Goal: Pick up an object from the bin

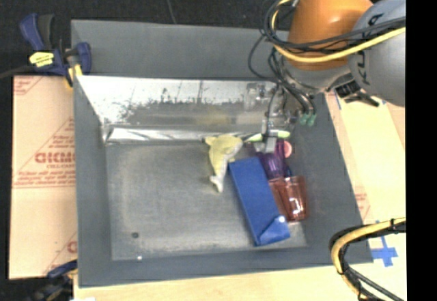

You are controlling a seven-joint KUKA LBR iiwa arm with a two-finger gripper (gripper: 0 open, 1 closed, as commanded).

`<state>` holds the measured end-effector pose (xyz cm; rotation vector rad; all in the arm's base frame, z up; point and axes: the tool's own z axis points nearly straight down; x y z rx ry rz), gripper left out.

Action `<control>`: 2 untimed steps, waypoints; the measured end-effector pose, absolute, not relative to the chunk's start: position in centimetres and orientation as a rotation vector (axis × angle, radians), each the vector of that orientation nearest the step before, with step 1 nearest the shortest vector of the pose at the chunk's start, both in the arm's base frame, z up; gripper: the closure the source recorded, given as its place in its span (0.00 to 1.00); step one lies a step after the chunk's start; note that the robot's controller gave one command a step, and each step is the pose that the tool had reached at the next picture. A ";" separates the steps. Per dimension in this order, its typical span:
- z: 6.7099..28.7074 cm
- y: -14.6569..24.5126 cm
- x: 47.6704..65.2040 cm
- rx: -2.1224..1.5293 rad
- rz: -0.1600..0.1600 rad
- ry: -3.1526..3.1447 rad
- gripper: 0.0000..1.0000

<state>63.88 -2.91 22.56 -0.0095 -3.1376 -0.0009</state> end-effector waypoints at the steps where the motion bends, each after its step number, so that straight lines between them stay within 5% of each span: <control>1: 23.0 -2.9 64.0 -0.009 0.000 -3.144 0.00; 2: 20.2 -3.4 63.7 0.145 0.002 -3.151 0.00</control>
Offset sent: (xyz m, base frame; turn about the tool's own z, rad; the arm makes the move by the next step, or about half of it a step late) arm -0.0125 -0.0144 -0.0789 -0.2366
